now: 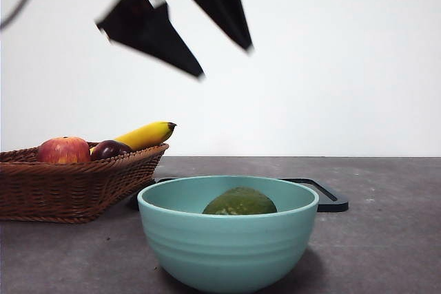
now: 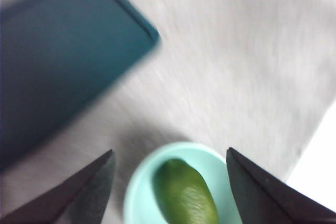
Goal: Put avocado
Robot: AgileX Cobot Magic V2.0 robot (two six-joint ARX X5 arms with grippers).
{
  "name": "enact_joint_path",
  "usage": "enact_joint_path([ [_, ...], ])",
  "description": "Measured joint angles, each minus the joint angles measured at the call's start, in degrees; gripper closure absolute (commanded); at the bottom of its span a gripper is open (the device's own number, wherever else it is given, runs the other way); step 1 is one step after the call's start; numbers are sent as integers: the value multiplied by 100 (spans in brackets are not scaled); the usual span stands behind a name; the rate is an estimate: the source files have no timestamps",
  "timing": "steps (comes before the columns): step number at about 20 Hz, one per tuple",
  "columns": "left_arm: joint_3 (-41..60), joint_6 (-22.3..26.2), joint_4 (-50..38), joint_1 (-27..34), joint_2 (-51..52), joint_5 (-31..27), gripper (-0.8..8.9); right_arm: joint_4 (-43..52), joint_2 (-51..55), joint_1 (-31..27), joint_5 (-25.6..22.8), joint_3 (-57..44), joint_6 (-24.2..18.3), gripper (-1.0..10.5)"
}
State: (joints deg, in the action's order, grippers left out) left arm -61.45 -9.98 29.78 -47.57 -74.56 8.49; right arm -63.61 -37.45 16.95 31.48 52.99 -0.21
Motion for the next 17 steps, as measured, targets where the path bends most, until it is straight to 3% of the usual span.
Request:
enact_joint_path([
  [10, 0, 208, 1401, 1818, 1912, 85, 473, 472, -785, 28, 0, 0, 2, 536],
  [13, 0, 369, 2015, 1886, 2151, 522, 473, 706, -1132, 31, 0, 0, 2, 536],
  [17, 0, 673, 2791, 1886, 2203, 1746, 474, 951, -1600, 262, 0, 0, 4, 536],
])
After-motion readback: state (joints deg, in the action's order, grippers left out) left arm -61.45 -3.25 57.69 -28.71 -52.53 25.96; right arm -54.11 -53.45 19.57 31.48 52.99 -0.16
